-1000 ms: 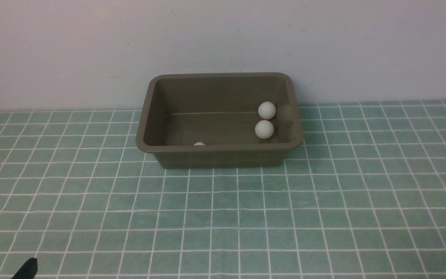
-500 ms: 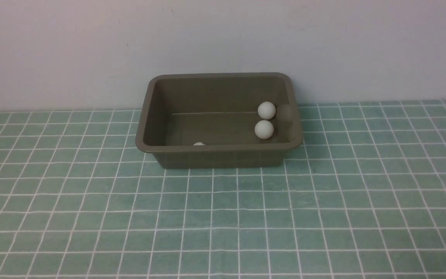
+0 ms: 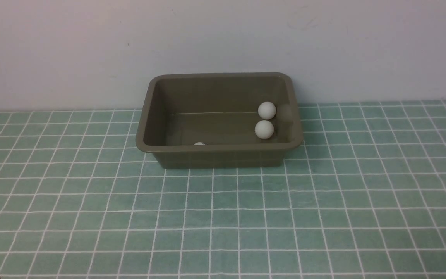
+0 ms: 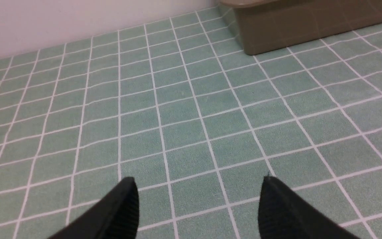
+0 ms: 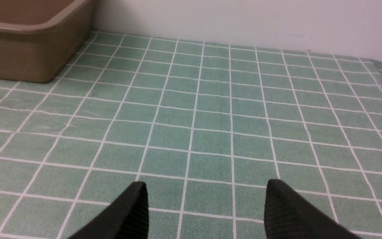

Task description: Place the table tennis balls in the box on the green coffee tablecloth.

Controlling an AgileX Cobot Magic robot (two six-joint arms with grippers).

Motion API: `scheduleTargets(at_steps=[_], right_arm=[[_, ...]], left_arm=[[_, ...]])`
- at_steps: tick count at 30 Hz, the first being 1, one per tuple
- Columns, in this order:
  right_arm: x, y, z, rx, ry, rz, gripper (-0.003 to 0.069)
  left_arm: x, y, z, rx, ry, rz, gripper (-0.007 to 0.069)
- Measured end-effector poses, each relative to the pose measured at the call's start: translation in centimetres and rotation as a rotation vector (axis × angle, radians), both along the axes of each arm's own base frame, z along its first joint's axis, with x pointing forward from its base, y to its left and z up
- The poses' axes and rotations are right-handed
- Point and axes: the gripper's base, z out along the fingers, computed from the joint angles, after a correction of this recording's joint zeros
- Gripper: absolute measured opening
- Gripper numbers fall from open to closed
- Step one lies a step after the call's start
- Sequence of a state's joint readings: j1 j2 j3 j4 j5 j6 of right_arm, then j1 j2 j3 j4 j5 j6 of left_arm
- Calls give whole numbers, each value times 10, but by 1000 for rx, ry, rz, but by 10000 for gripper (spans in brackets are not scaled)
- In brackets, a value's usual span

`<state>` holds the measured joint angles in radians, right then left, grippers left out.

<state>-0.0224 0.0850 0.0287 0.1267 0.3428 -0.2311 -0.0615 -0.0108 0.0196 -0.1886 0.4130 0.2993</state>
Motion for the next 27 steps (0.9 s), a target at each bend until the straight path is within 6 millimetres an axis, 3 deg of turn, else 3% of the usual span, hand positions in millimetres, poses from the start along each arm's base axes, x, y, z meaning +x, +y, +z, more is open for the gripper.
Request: scheduleTargets(at_steps=[14, 27], right_arm=[[0, 0, 0, 0, 0, 0, 432], [0, 0, 0, 11, 0, -3, 432]], left_arm=[[1, 6, -1, -85, 14, 94, 438], [1, 8, -1, -54, 10, 108, 438]])
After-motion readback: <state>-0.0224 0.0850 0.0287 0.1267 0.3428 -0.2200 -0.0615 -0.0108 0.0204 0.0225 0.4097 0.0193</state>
